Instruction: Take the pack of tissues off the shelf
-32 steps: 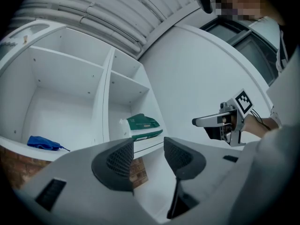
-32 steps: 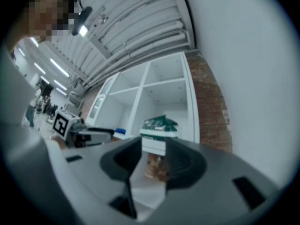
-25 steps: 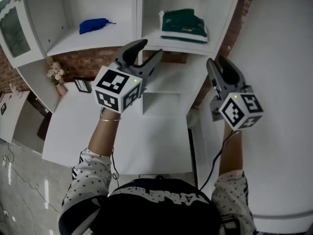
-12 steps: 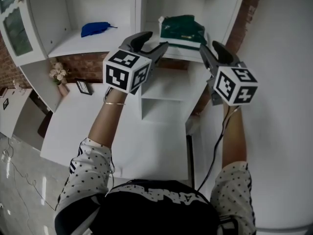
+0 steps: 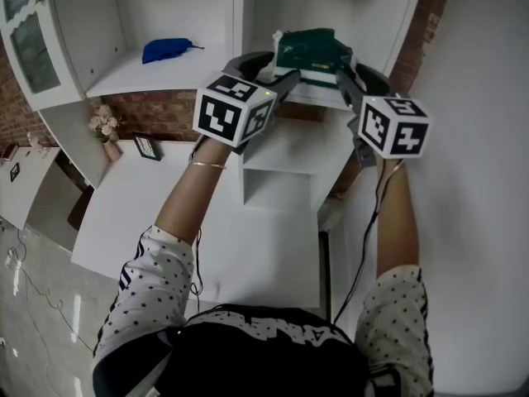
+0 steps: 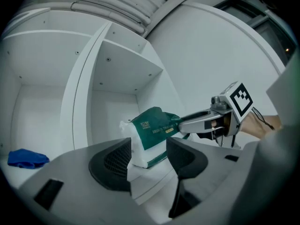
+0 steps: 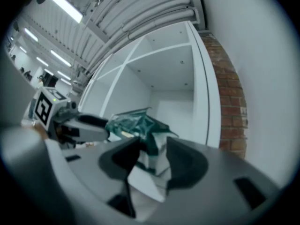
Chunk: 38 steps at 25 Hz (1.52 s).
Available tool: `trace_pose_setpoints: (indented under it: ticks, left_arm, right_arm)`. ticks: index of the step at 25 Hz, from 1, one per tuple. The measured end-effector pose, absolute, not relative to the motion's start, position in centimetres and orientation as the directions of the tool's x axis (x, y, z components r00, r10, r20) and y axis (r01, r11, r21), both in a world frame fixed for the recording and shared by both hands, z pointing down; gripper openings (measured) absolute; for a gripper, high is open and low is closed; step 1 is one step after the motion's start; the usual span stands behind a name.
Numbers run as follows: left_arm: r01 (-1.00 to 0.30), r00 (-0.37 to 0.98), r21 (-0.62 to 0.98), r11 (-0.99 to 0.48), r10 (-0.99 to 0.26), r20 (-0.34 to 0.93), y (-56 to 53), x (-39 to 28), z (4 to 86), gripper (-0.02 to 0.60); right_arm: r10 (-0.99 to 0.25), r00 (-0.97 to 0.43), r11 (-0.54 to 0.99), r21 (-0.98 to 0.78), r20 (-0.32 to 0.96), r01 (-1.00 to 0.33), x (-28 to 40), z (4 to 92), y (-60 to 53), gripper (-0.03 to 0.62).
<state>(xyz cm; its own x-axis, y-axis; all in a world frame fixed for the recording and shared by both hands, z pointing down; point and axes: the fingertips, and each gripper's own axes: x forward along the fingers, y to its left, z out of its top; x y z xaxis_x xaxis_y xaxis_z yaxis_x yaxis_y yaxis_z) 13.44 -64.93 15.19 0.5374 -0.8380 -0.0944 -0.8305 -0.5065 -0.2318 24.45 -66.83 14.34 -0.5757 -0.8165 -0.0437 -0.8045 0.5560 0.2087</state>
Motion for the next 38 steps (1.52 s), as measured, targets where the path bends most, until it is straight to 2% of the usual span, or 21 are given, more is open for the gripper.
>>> trace_pose_setpoints:
  ticks: [4, 7, 14, 24, 38]
  left_arm:
    - [-0.834, 0.542, -0.179, -0.521, -0.835, -0.095, -65.3, 13.2, 15.2, 0.246]
    - [-0.846, 0.526, -0.166, -0.507, -0.845, -0.098, -65.3, 13.0, 15.3, 0.173]
    - [-0.863, 0.491, -0.198, -0.465, -0.863, -0.116, -64.7, 12.7, 15.2, 0.114]
    - [-0.874, 0.449, -0.281, -0.395, -0.878, -0.163, -62.0, 12.7, 14.9, 0.101]
    - [-0.886, 0.436, -0.281, -0.369, -0.869, -0.233, -57.6, 11.7, 16.3, 0.100]
  right_arm:
    - [-0.811, -0.583, 0.569, 0.171, -0.043, -0.804, 24.4, 14.5, -67.1, 0.183]
    - [-0.809, -0.586, 0.574, 0.163, -0.038, -0.803, 24.4, 14.6, -66.9, 0.162]
    - [-0.806, -0.590, 0.576, 0.164, -0.050, -0.801, 24.3, 14.7, -66.0, 0.111]
    - [-0.797, -0.592, 0.569, 0.180, -0.120, -0.803, 24.0, 14.6, -63.5, 0.100]
    - [-0.786, -0.577, 0.514, 0.284, -0.222, -0.809, 22.9, 15.5, -57.8, 0.098]
